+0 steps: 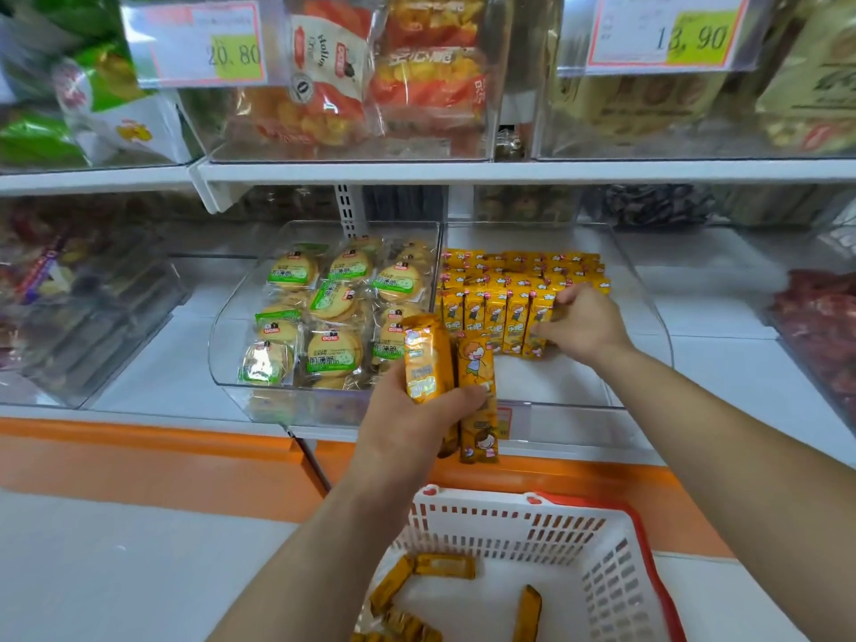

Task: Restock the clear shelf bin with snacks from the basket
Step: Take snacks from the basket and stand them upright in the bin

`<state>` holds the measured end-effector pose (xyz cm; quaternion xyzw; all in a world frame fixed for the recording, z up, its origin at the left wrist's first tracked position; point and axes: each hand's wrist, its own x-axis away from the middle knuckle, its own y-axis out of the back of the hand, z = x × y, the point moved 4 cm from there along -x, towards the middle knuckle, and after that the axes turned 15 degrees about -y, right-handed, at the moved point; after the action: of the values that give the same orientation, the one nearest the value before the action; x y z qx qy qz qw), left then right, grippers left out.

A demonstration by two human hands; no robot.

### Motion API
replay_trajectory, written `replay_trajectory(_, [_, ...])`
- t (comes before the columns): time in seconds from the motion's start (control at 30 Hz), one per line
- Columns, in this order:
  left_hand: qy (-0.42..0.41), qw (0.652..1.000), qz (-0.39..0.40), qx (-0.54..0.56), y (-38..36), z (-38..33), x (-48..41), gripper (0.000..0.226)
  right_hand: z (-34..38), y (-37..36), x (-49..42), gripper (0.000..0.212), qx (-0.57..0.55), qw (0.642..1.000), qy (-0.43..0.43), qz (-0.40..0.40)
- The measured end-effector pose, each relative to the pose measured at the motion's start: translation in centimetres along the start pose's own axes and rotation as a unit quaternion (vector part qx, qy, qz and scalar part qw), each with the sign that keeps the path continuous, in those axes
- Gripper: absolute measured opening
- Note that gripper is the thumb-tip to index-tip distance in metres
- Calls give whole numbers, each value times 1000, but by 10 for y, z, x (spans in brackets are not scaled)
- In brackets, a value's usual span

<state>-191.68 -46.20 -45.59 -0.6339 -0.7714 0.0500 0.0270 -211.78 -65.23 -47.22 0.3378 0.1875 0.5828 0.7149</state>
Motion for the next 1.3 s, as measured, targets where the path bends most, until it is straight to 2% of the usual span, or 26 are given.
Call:
replay_trajectory(0.07, [1,1000,-3,1,0,-1,0,35,7,13,18,46,22,999,30,-10])
replay_trajectory(0.17, [0,1000,-3,11,-3,-3,2,36,16,32,59,48,11,997,75,24])
replay_trajectory(0.23, [0,1000,-3,17,-6,-5,5,36,18,43,94,32,-59,989,70,115])
replay_trajectory(0.3, [-4,1000,6,18,-11,-7,8,34,17,46,131,20,-142,954,58,259])
replay_trajectory(0.33, [-6,1000,11,17,-15,-8,9,36,16,47,147,20,-166,936,63,304])
replay_trajectory(0.47, [-17,999,20,24,-26,-14,14,53,8,47,172,41,-180,936,72,295])
replay_trajectory(0.6, [-26,999,28,25,-32,-14,18,47,1,45,172,71,-211,914,67,340])
replay_trajectory(0.73, [-16,999,33,19,-32,-11,19,41,-5,52,166,62,-233,896,48,376])
replay_trajectory(0.87, [-14,999,35,5,-27,-7,17,43,-13,60,154,52,-254,899,13,356])
replay_trajectory(0.93, [-9,999,38,-1,-24,-6,17,44,-16,68,145,44,-240,919,16,311])
replay_trajectory(1.1, [-4,999,32,-2,-20,-6,15,24,-10,92,123,38,-215,955,60,196])
replay_trajectory(1.2, [-6,1000,28,1,-20,-7,15,21,-6,105,104,40,-127,981,98,114])
replay_trajectory(1.3, [-6,1000,23,11,-22,-8,14,21,1,108,84,42,7,986,144,85])
